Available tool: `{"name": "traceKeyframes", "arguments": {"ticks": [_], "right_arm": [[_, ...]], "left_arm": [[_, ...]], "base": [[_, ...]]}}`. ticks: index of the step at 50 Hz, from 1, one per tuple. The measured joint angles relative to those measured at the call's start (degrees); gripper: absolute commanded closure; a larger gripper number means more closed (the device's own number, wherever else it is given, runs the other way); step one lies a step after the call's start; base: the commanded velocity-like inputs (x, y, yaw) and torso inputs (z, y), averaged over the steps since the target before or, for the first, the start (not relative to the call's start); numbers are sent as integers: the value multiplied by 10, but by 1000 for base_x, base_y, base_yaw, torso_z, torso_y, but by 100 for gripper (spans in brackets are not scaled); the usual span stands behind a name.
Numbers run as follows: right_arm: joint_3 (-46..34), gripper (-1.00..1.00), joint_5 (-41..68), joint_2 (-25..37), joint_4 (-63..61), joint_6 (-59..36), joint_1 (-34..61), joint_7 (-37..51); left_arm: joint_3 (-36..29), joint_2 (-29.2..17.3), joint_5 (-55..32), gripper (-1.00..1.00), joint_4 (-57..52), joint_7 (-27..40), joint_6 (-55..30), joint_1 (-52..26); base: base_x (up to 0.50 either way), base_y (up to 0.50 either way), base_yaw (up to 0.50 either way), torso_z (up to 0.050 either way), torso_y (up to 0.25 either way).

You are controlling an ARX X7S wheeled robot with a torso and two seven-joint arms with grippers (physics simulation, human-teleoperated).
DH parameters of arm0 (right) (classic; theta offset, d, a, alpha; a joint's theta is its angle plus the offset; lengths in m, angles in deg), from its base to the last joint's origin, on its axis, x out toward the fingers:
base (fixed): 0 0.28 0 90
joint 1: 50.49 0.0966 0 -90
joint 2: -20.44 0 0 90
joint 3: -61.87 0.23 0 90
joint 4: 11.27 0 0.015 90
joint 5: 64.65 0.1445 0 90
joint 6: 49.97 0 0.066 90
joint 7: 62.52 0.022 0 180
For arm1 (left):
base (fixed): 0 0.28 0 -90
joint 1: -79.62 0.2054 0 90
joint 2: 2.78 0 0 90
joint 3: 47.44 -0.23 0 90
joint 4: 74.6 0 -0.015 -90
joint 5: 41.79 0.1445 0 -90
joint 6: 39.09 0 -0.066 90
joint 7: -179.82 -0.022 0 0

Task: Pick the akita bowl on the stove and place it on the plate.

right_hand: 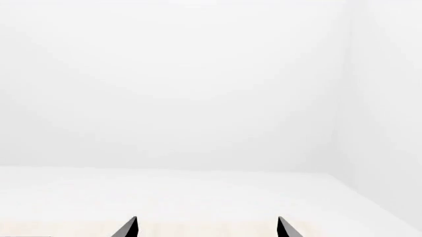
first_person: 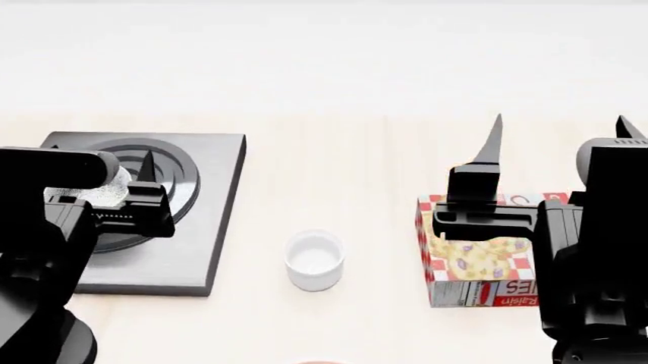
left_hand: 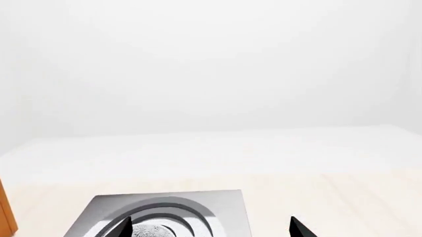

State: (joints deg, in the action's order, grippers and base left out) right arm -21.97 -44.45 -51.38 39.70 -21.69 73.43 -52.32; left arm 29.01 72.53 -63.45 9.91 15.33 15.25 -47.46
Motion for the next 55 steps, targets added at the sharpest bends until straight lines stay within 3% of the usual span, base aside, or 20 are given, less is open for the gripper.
{"name": "traceKeyframes", "arguments": {"ticks": [21,40,55], "right_arm": [[1,-100,4,1,0,1,0,5],[0,-100,7,2,2,4,-1,9],[1,-100,11,3,2,4,-1,13]], "left_arm": [[-6,-7,-4,-100,7,-1,-21,-30],[8,-5,-10,-100,112,-8,-64,-173],[11,6,8,-100,258,-1,-83,-306]], "base": [[113,0,0,0,0],[0,0,0,0,0],[0,0,0,0,0]]}}
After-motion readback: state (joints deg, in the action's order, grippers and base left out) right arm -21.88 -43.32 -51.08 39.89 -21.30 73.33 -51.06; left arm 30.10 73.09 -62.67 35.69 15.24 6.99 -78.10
